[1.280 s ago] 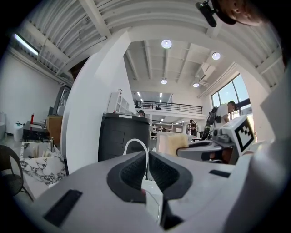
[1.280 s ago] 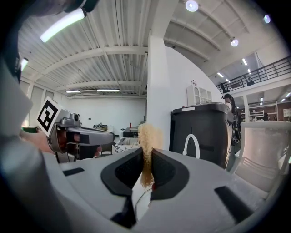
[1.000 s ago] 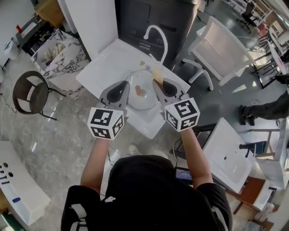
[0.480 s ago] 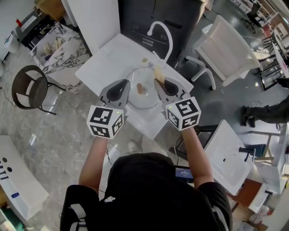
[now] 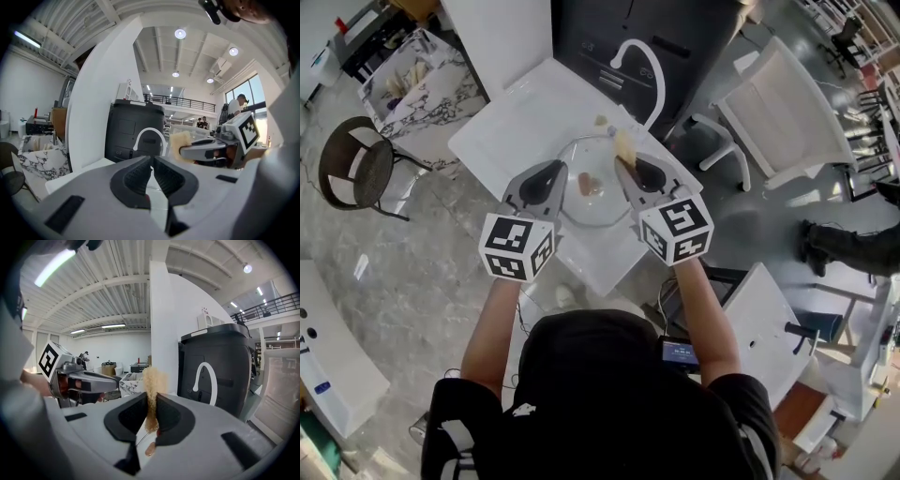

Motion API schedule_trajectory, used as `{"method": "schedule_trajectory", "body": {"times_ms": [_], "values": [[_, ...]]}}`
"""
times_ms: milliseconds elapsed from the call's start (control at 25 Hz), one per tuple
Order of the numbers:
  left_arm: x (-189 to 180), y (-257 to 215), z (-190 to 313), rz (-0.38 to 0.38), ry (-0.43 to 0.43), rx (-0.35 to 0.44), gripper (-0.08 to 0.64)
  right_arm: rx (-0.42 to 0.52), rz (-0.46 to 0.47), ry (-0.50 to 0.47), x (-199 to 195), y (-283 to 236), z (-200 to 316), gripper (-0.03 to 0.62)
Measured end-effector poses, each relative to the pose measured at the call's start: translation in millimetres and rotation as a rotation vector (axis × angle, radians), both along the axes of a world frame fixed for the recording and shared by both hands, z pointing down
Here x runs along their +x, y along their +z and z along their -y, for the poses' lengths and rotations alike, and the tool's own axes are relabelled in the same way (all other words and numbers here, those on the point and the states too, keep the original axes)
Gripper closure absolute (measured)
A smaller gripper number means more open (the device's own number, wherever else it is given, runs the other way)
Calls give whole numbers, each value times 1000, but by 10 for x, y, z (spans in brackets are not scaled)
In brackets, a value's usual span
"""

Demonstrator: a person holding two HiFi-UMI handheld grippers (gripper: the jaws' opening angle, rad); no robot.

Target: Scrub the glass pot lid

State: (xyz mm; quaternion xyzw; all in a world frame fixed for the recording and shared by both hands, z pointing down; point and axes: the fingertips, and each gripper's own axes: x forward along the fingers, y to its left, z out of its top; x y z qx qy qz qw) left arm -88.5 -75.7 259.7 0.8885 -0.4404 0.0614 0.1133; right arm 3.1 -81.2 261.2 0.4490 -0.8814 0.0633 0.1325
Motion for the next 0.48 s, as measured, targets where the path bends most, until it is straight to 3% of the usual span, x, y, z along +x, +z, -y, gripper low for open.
{"method": "schedule_trajectory", "body": {"times_ms": [480], "values": [[251,619,412,32,-40,-113,540,-87,-27,-62,240,455,437,568]]}}
